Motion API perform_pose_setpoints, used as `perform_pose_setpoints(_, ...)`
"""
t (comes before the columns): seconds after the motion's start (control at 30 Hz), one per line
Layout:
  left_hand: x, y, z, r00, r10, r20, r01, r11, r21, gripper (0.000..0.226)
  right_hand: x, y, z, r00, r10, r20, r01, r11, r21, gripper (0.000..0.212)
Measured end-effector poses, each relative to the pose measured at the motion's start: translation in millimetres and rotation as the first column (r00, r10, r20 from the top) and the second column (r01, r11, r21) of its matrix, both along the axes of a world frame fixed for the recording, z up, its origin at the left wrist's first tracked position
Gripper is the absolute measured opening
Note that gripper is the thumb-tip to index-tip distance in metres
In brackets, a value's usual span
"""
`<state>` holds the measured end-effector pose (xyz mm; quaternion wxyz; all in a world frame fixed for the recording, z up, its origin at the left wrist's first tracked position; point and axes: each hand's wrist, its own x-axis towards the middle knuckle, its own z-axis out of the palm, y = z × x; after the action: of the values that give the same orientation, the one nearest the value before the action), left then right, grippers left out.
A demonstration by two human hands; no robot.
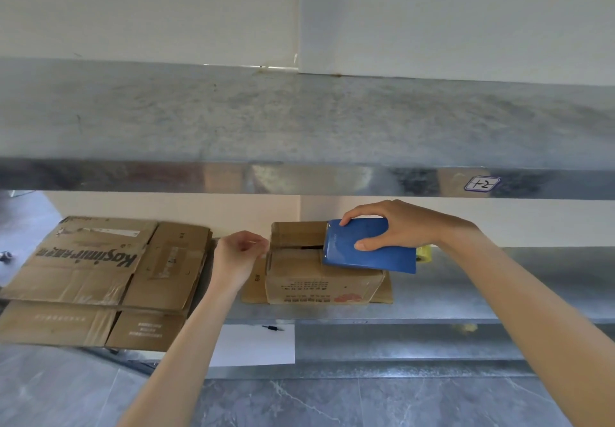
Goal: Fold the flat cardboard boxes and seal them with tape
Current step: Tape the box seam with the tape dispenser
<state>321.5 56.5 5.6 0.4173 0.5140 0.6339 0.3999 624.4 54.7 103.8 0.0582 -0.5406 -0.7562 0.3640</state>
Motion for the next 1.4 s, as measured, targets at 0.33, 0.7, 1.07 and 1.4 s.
perform_pose_setpoints(0.33, 4, 3, -21, 0.997, -0.020, -0.073, 0.021, 1.000, 0.013, 0.007, -2, -4, 2, 1.000, -0.018, 0.015, 0.018, 1.000, -0.007, 0.032)
perform_pose_setpoints(0.7, 4, -2, -20, 0.963, -0.052, -0.264, 0.097, 0.982, 0.160, 0.047, -5, -3, 2, 0.999, -0.023, 0.023, 0.023, 1.000, 0.003, 0.033)
perform_pose_setpoints(1.07, -13, -19, -45, 0.970, 0.030, -0.240, 0.027, 0.973, 0.231, 0.034, -6, -6, 1, 0.999, -0.045, 0.030, 0.045, 0.999, 0.011, 0.033)
perform_pose_setpoints(1.4, 17, -23, -34, 0.809, -0.466, -0.359, 0.531, 0.840, 0.107, 0.111, -11, -13, 4, 0.995, -0.090, 0.033, 0.090, 0.996, 0.015, 0.036)
